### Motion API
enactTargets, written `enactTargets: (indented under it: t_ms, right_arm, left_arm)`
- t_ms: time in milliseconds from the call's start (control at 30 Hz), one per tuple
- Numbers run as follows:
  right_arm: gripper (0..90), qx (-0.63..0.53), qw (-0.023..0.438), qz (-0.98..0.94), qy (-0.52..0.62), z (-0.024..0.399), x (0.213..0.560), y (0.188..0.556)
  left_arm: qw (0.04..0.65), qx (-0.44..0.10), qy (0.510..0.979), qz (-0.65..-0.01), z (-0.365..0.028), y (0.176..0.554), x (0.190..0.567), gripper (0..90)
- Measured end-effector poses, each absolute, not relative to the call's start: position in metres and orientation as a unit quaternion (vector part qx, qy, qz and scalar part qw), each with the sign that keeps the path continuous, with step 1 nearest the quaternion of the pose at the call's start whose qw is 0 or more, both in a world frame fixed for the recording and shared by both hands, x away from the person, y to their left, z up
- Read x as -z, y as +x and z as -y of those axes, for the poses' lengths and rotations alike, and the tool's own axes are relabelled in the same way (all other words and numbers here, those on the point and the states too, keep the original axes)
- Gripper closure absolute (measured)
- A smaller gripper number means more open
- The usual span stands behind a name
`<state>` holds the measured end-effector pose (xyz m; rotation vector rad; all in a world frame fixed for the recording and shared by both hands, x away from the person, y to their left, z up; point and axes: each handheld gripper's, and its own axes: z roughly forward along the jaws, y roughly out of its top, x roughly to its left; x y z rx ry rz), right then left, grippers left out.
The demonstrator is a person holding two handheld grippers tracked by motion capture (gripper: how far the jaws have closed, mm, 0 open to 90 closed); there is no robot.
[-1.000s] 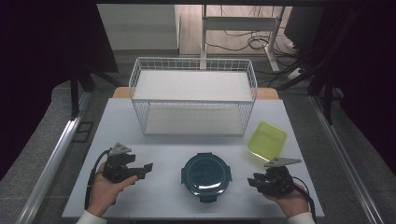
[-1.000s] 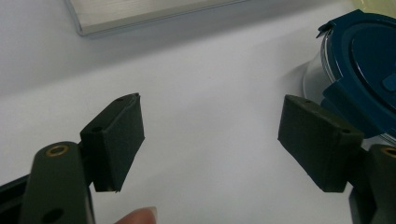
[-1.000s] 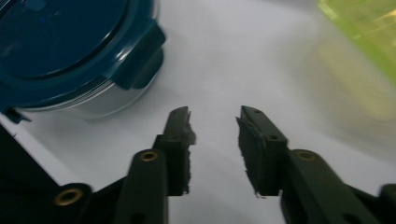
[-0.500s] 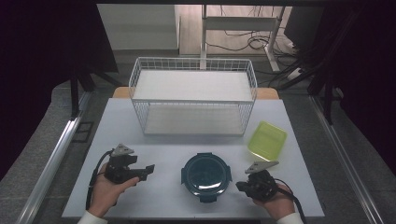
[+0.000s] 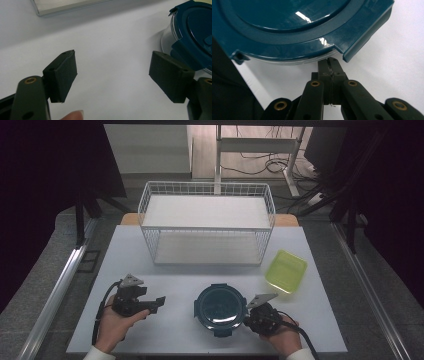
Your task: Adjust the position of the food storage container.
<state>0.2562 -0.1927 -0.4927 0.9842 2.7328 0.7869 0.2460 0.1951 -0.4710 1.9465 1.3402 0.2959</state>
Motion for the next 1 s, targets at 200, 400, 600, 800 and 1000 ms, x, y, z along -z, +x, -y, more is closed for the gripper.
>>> enactTargets:
  t_ms: [200,400,600,800,1000]
  right_arm:
    - [89.1,-0.251,0.069,-0.913,0.315,0.189,0.494,0.255]
    - [89.1,-0.249,0.071,-0.915,0.31,0.185,0.495,0.254]
    - [89.1,-0.252,0.066,-0.916,0.305,0.177,0.496,0.254]
    - [89.1,-0.258,0.067,-0.915,0.302,0.164,0.497,0.258]
    - [89.2,-0.268,0.065,-0.912,0.305,0.153,0.497,0.264]
  left_arm:
    - [0.37,-0.115,0.759,-0.523,-0.195,0.247,0.472,22.1]
    - [0.369,-0.114,0.76,-0.522,-0.194,0.248,0.472,22.2]
    - [0.369,-0.113,0.761,-0.522,-0.194,0.25,0.472,22.3]
    - [0.368,-0.113,0.761,-0.523,-0.194,0.251,0.473,22.3]
    - [0.369,-0.114,0.76,-0.523,-0.195,0.25,0.473,22.3]
